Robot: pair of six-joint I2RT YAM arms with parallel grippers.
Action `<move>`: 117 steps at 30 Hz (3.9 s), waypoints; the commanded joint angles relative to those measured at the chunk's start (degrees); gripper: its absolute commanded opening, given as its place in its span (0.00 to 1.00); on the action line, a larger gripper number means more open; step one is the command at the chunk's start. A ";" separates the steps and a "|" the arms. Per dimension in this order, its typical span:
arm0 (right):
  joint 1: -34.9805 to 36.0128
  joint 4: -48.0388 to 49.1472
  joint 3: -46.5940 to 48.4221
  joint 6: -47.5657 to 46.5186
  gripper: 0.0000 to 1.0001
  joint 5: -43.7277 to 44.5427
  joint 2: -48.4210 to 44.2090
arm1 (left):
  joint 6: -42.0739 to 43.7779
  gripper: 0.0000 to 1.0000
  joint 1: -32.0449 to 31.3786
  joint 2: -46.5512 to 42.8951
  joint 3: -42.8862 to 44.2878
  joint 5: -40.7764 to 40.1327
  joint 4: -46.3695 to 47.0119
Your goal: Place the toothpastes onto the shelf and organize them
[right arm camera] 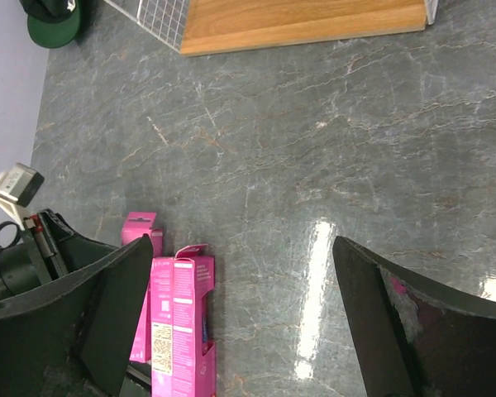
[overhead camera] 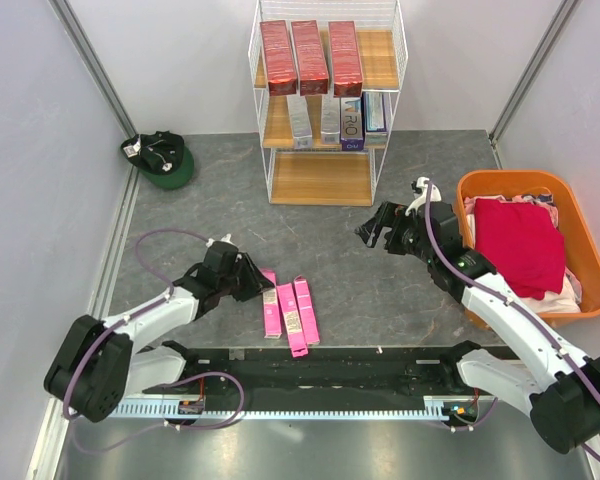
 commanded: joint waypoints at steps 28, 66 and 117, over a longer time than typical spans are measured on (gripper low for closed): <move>14.67 43.31 -15.60 21.02 0.97 -15.45 0.11 | -25.23 0.25 2.15 -15.99 -4.06 -7.98 44.15; 19.41 53.61 -11.91 20.41 0.22 -12.48 13.92 | -23.32 0.84 2.59 -13.34 -2.93 -4.46 46.91; 12.12 65.82 22.27 36.05 0.22 10.65 64.79 | 9.75 0.96 3.03 -27.14 21.60 -20.20 -9.45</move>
